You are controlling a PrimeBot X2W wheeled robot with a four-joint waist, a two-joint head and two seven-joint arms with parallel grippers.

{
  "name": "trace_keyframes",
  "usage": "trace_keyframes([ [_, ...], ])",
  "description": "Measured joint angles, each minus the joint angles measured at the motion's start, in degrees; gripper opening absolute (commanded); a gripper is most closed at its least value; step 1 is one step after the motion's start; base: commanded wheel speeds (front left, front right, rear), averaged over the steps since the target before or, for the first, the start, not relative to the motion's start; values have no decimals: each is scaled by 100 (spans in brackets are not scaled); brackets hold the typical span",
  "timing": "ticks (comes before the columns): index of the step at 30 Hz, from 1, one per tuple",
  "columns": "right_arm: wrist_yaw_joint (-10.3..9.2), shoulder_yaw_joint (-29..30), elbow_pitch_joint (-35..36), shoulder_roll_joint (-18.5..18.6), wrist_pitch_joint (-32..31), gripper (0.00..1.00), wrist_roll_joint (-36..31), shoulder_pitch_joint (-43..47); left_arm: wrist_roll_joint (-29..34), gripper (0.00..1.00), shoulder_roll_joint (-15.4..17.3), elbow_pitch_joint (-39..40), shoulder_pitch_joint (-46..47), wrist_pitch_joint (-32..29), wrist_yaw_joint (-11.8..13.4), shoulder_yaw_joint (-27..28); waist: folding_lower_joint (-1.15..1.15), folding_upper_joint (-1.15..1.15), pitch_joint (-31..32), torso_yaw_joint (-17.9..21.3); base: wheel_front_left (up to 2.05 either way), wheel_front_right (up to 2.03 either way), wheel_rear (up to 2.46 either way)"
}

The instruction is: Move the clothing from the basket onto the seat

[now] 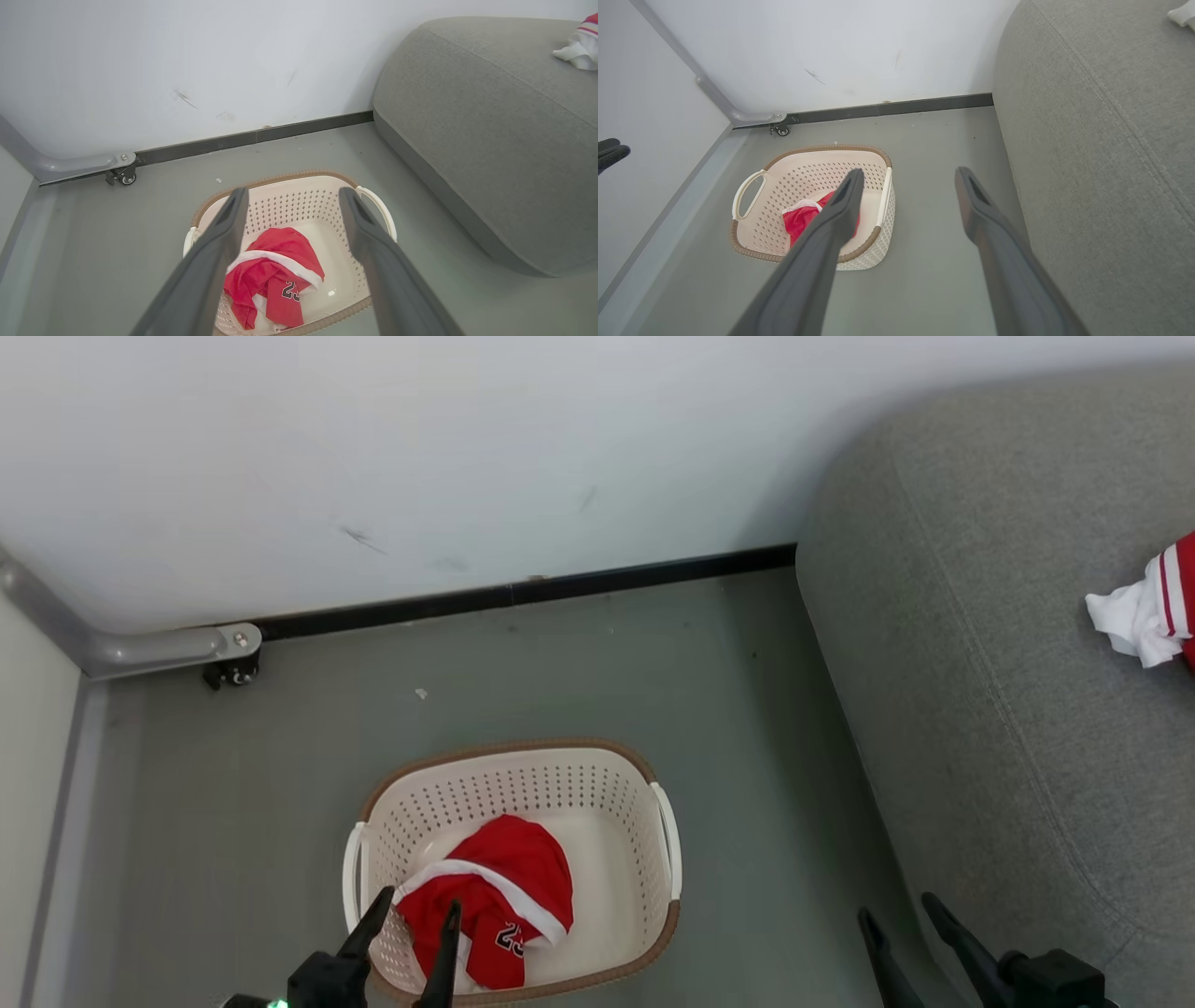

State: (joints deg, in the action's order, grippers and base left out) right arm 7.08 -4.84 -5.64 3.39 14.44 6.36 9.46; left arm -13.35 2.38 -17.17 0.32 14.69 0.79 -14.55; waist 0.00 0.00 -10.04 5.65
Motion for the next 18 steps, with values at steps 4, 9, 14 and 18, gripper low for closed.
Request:
trace_keyframes([
  [4, 0, 46, 91, -20, 0, 100, 62, -7, 138, 100, 0, -54, 203, 0, -1, -15, 0, 0, -233, 41, 0, 0, 0],
  [9, 0, 100, 327, -73, 1, 100, 218, -59, 323, 100, -1, -168, 493, 0, -52, -48, 0, 0, -553, 100, 0, 0, 0],
  [14, 1, 181, 472, -101, 1, 100, 211, -190, 608, 100, 131, -309, 890, 0, -145, -163, 0, 0, -902, 173, 0, 0, 0],
  [18, 0, 364, 486, -104, 1, 100, 200, -228, 840, 100, 346, -564, 1212, 0, -265, -328, 0, 0, -1184, 243, 0, 0, 0],
])
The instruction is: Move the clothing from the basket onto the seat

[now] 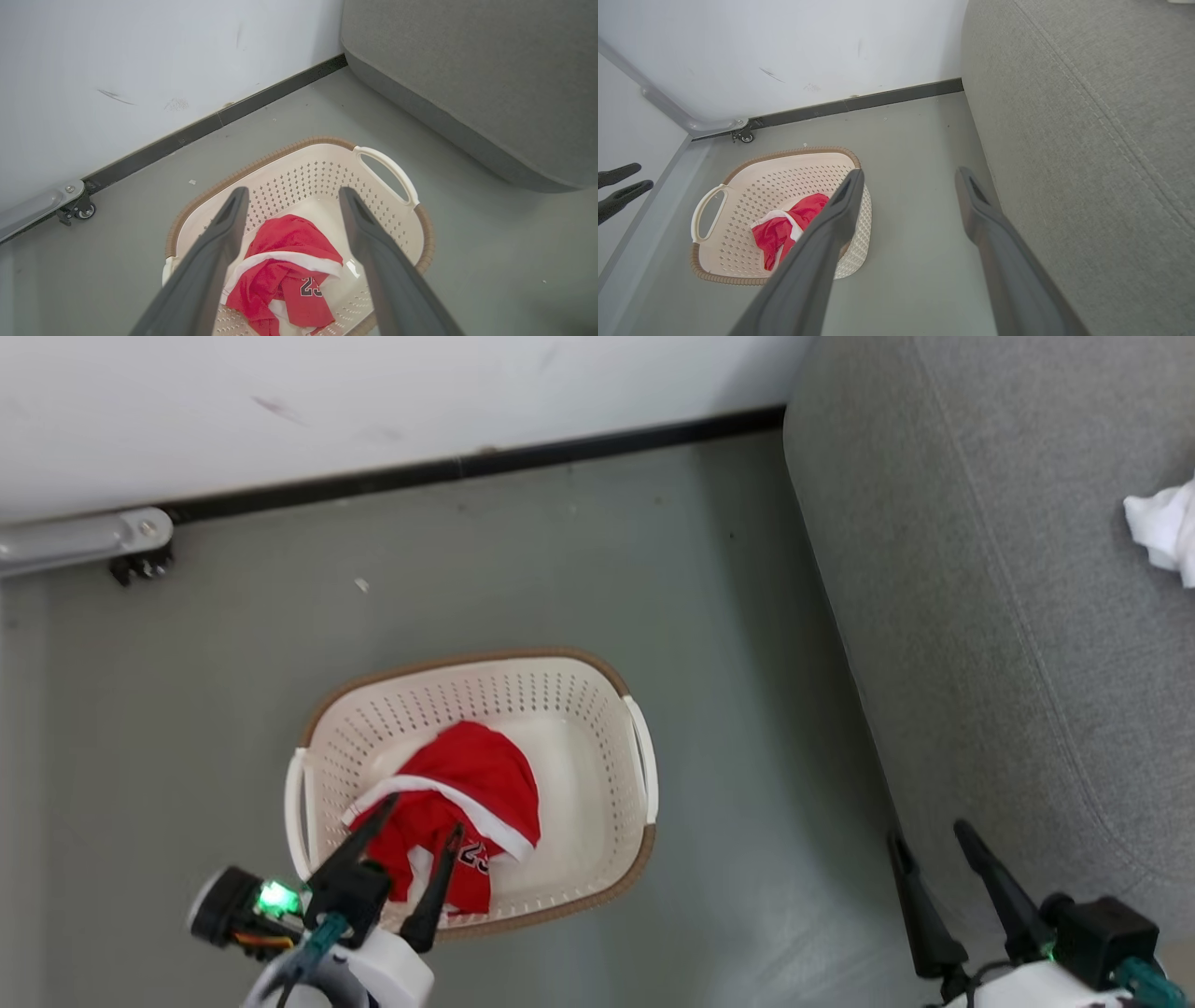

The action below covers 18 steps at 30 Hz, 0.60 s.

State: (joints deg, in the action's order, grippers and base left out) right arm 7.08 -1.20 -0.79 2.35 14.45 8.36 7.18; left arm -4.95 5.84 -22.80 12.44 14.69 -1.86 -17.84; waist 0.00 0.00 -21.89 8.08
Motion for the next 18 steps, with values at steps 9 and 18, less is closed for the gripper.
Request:
trace_keyframes([
  [9, 0, -152, 119, -14, 0, 100, 22, -400, 608, 100, 450, -631, 885, 0, -258, -402, 0, 0, -618, 188, 0, 0, 0],
  [18, 0, -393, 300, -15, 0, 100, 328, -782, 905, 100, 580, -1247, 1780, -149, -392, -690, 0, 0, -1242, 420, 0, 0, 0],
])
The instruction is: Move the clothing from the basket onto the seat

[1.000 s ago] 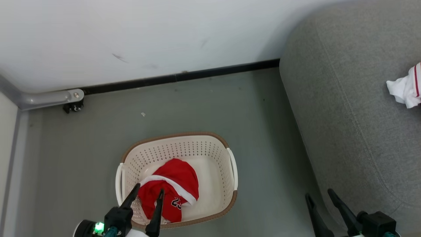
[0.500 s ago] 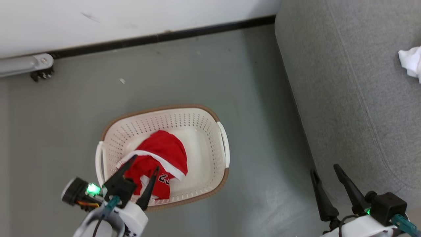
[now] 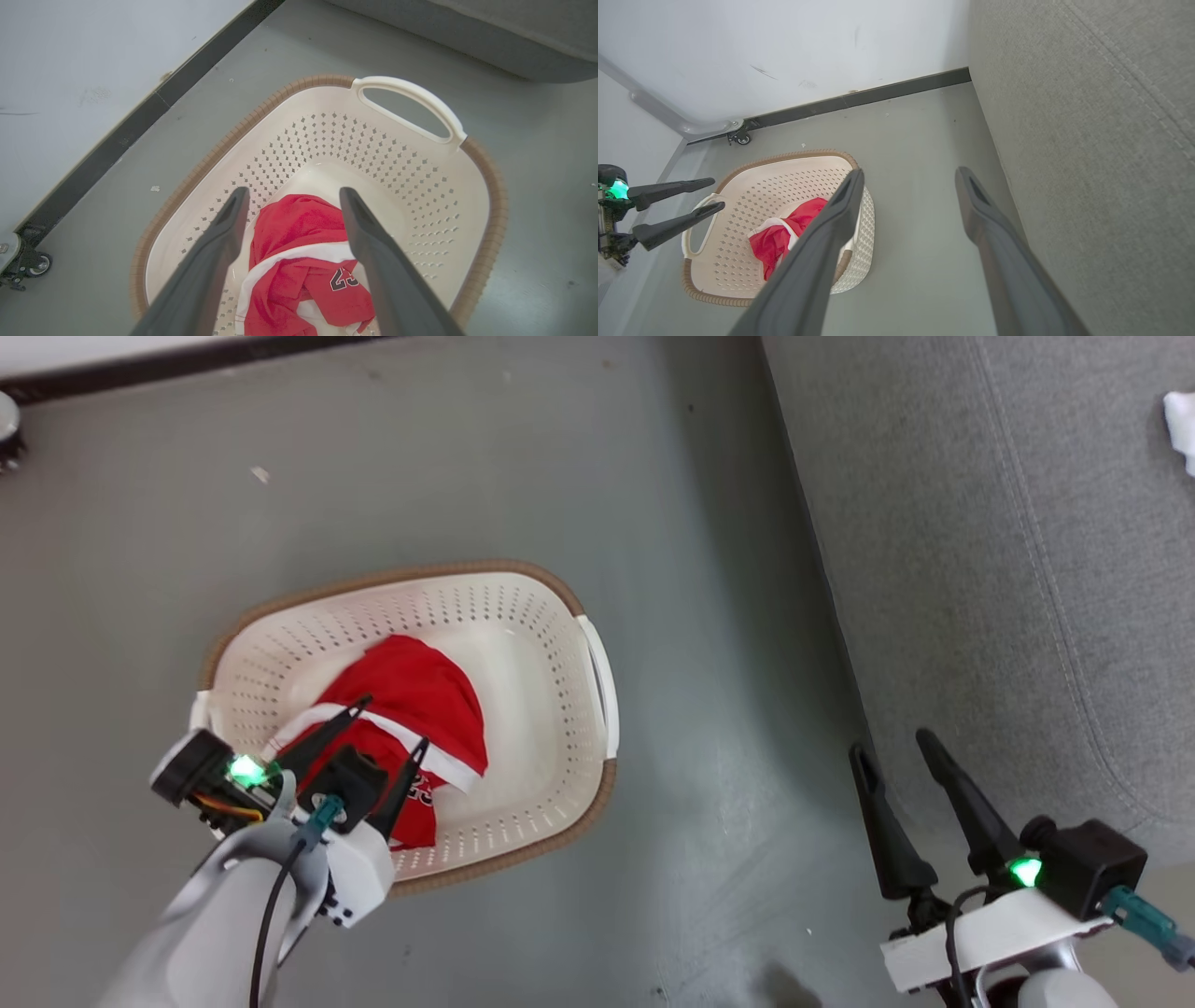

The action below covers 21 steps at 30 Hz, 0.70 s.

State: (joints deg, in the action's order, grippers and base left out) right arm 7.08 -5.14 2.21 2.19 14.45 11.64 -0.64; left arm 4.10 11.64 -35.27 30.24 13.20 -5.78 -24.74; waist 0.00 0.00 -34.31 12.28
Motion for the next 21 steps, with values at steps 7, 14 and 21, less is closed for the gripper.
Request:
trace_keyframes([
  [7, 0, -152, 107, -1, 0, 100, 30, -253, 520, 100, 296, -474, 614, -122, -86, -436, 0, 0, -449, 212, 0, 0, 0],
  [14, 1, -419, 105, 0, 0, 100, 90, -483, 799, 100, 358, -914, 994, -307, -130, -804, 0, 0, -814, 394, 0, 0, 0],
  [21, 0, -546, 93, 1, 0, 100, 129, -719, 1092, 100, 510, -1244, 1384, -356, -149, -1139, 0, 0, -1153, 565, 0, 0, 0],
])
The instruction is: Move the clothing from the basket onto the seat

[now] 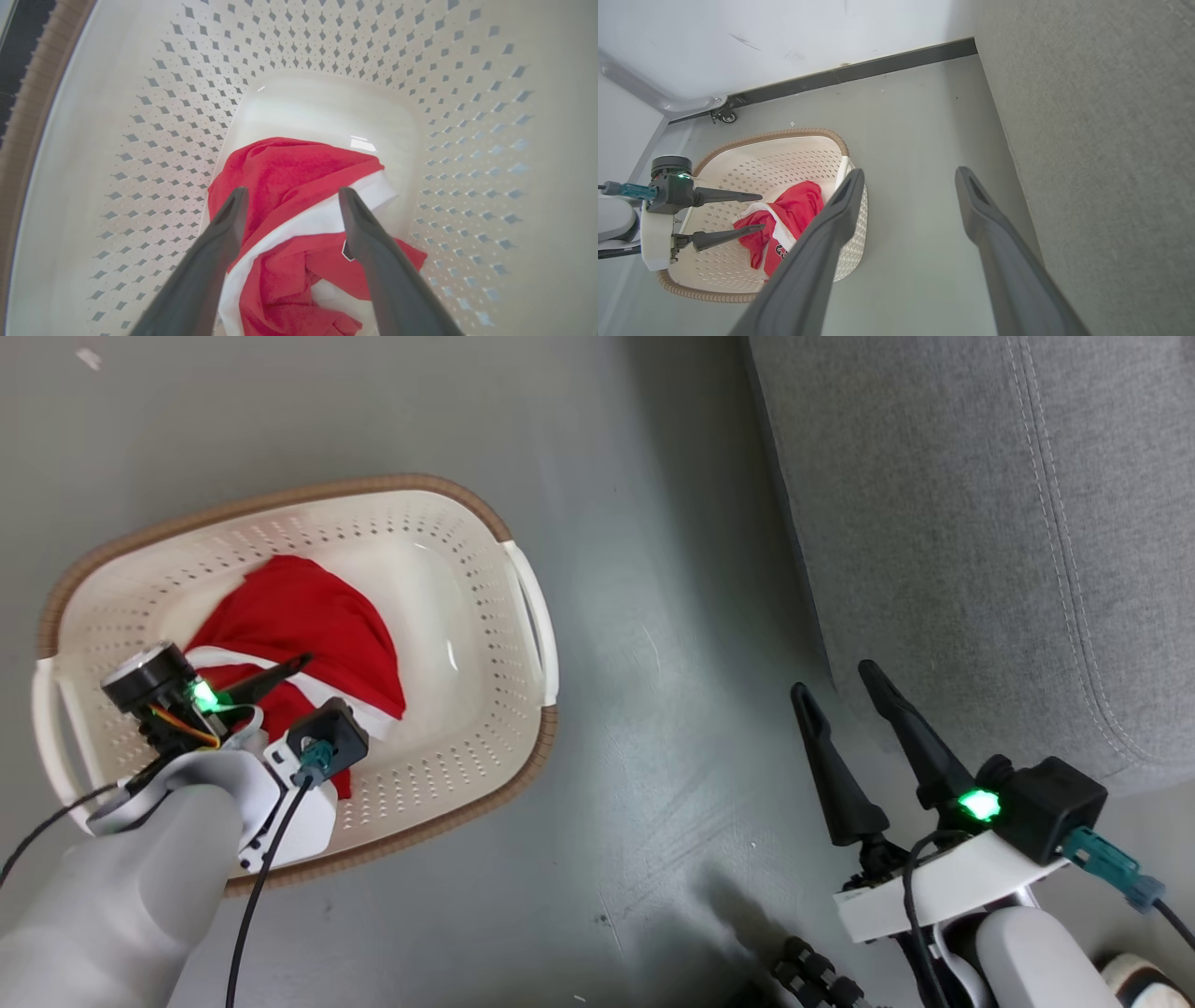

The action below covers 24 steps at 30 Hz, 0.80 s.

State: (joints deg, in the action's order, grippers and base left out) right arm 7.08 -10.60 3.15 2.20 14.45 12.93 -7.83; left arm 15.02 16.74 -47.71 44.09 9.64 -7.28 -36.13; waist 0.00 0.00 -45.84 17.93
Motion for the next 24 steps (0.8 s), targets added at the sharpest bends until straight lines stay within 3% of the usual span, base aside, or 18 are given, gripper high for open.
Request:
trace_keyframes([
  [5, 0, -322, -14, -3, 0, 100, -89, -180, 155, 100, 5, -254, 288, -162, -1, -233, 0, 0, -216, 129, 0, 0, 0],
  [24, 1, -653, 12, -2, 0, 100, 111, -839, 90, 100, 94, -1280, 1038, -676, -2, -773, 0, 0, -769, 593, 0, 0, 0],
])
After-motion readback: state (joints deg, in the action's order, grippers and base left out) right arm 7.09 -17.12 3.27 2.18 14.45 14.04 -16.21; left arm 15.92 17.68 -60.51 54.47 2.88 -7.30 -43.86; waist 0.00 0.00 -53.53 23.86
